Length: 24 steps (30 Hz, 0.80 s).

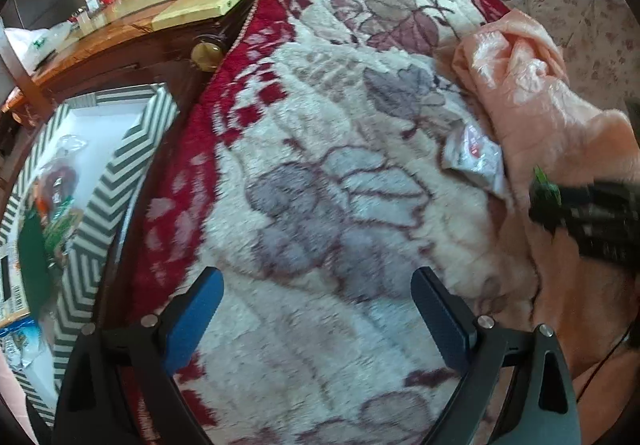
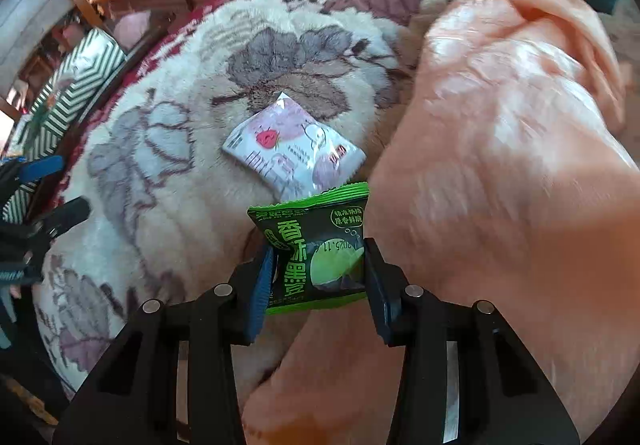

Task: Organize snacks
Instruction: 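Grasp the green candy packet with the right tool, then grasp the white strawberry-print packet with the left tool while the right tool holds the green packet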

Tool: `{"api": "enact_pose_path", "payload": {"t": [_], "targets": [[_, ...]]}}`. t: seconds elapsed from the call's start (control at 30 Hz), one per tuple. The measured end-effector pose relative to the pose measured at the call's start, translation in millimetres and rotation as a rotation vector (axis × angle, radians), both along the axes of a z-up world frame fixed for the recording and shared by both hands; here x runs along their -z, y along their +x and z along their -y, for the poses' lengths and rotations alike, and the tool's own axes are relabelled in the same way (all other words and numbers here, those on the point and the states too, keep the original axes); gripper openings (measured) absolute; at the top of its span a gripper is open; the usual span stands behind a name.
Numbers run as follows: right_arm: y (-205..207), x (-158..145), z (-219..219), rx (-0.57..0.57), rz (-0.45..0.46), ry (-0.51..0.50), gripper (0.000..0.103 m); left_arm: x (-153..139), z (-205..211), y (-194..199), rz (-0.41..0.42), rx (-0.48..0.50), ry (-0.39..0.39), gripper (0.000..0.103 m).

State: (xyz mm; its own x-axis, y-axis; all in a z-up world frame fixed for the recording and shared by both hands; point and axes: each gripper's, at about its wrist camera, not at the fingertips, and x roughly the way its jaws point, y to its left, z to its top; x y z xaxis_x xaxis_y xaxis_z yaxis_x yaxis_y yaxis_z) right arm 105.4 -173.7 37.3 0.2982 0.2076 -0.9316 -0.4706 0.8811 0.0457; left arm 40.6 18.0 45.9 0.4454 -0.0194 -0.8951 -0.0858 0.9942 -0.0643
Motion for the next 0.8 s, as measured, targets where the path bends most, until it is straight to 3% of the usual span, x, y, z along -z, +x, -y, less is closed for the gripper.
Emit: {"api": "enact_pose_path", "payload": {"t": [0.2,0.5,0.8], "targets": [[-21,-10,24,0.08,0.015,0.11,0.042,-8,28,30,0.034,0.116,-0.051,0.096],[-16,-7,44,0.158,-0.014,0.211,0.042,-1,72,74,0.015,0.191,-0.008,0.096],[-13,-3,50,0.178,-0.041,0.254,0.042,21,116,116,-0.059,0.231,0.05,0.096]]}}
